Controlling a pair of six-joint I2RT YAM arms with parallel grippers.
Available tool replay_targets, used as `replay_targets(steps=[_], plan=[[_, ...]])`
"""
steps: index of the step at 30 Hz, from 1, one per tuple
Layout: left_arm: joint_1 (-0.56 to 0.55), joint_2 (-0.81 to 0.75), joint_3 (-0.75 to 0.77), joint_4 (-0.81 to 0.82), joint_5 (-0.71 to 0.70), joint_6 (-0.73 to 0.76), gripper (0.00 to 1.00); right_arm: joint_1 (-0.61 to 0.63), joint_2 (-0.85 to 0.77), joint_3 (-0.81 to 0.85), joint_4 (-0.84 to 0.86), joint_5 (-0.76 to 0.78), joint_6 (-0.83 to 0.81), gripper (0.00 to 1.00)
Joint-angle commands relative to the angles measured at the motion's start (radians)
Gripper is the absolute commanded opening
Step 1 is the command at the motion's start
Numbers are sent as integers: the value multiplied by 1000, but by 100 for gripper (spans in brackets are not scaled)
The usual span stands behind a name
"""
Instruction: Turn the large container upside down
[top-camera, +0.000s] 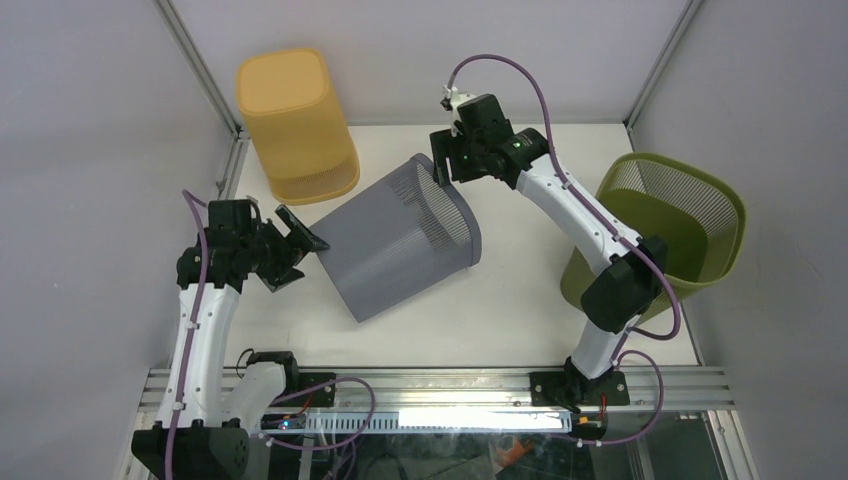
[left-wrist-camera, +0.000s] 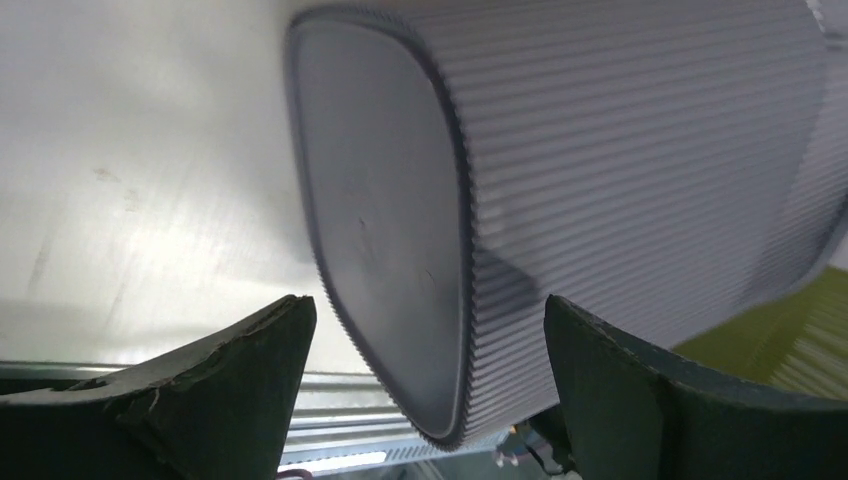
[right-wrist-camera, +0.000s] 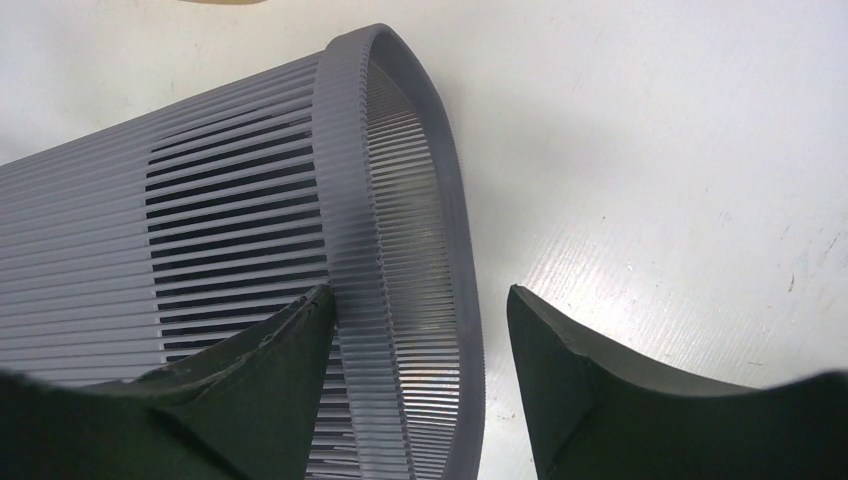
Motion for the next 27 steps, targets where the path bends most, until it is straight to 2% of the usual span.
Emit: replay_targets(steps=[1, 10, 19, 24, 27], plan=[[-5, -122, -105, 225, 233, -93, 87, -5, 39, 11, -76, 58, -35, 66], [-3, -158, -148, 391, 370, -188, 87, -8, 34, -15, -89, 83, -32, 66], [-4, -122, -102, 496, 388, -224, 87, -7, 1, 28, -142, 149, -46, 66], [-4, -89, -96, 583, 405, -261, 87, -2, -10, 54, -177, 128, -46, 60], [-4, -52, -40, 637, 413, -273, 87, -3, -13, 25, -171, 137, -45, 55]])
